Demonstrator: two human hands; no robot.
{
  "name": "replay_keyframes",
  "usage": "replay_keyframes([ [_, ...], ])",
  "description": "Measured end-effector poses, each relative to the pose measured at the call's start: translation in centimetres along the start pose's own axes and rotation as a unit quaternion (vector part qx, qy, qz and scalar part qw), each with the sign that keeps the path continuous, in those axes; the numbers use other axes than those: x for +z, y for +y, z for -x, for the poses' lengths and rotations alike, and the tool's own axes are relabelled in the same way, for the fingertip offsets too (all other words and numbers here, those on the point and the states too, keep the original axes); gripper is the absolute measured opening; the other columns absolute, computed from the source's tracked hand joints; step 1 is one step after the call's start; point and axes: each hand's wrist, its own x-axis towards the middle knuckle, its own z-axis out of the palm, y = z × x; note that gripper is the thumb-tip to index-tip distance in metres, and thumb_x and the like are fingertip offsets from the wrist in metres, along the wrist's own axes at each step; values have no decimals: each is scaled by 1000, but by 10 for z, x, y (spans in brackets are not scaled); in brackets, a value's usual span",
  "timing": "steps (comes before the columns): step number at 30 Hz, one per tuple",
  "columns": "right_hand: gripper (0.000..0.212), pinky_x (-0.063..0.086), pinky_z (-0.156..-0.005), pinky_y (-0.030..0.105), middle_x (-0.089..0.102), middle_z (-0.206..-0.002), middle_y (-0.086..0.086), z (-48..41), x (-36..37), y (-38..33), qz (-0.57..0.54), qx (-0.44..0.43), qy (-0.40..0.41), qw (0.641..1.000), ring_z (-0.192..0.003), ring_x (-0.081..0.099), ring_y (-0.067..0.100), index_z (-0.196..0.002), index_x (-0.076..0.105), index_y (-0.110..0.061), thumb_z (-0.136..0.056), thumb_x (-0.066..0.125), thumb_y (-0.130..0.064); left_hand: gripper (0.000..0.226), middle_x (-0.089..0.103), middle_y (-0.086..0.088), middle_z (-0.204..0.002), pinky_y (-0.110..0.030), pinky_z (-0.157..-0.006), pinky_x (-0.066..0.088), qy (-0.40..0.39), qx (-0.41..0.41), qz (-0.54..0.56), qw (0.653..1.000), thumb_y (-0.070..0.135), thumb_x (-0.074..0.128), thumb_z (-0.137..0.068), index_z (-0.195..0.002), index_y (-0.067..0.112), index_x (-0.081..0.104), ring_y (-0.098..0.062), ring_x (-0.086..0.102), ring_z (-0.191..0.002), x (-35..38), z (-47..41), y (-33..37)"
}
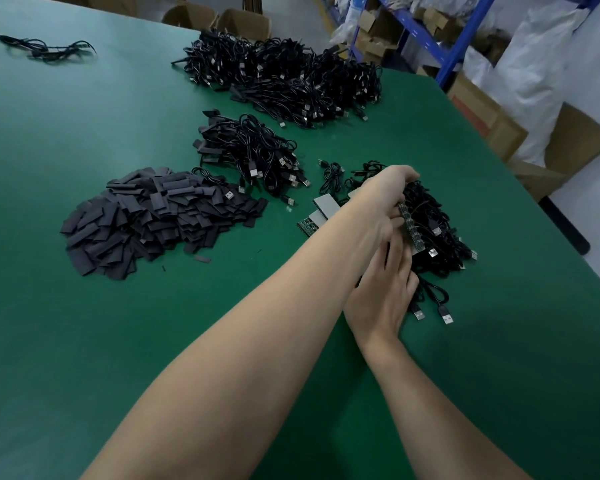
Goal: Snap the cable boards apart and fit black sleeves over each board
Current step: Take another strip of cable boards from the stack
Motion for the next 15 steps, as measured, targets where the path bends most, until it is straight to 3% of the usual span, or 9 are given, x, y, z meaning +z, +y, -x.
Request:
replay_keyframes([
  [3,81,28,-112,43,26,-168,4,0,-3,1,22,-3,-34,999,-156,16,25,-158,30,-8,-88,68,-20,37,56,-8,-112,-38,-90,44,-7,15,-25,1000,25,62,-98,-131,10,52,-23,50,-88,4,4,-6],
  [6,71,22,-118,43,20,-170,0,1,-1,3,32,-10,-46,998,-158,10,21,-156,36,-11,-92,65,-20,47,56,-5,-109,-36,-83,43,11,24,-34,999,26,60,-98,-140,9,45,-19,51,-85,6,1,-16],
  [8,67,19,-122,47,20,-170,3,1,0,5,7,-12,-47,999,-158,11,22,-153,39,-9,-92,64,-16,33,55,-3,-99,-30,-72,40,21,22,-27,999,27,60,-97,-126,11,52,-16,49,-78,7,2,-21],
  [10,69,12,-125,50,19,-170,6,0,2,9,-2,-14,-80,997,-159,11,23,-157,32,-10,-95,59,-25,10,43,-2,-80,-33,-69,35,41,5,3,999,22,59,-96,-95,14,52,-18,40,-68,8,1,-25],
  [11,69,8,-126,49,20,-169,6,0,3,11,14,-17,-98,995,-158,11,23,-158,30,-12,-97,54,-31,14,42,-3,-79,-35,-71,36,57,-2,20,998,18,59,-96,-88,16,48,-20,41,-69,9,-2,-26],
  [12,68,6,-127,48,22,-169,7,0,3,12,29,-22,-108,993,-158,12,24,-158,29,-13,-97,50,-35,8,48,-7,-85,-36,-74,41,62,-2,37,997,14,59,-96,-95,14,50,-22,48,-75,10,-2,-25],
  [14,68,8,-127,47,26,-167,9,-1,2,11,15,-20,-106,994,-157,17,27,-158,31,-11,-97,50,-34,39,58,-16,-114,-39,-89,49,76,-5,36,996,9,59,-97,-133,5,46,-29,57,-99,11,-8,-24],
  [15,70,10,-127,47,28,-166,11,-1,1,9,-8,-13,-98,995,-156,20,28,-158,31,-9,-96,54,-30,42,58,-13,-112,-37,-91,48,78,-6,21,997,6,58,-97,-136,4,44,-27,55,-97,13,-7,-22],
])
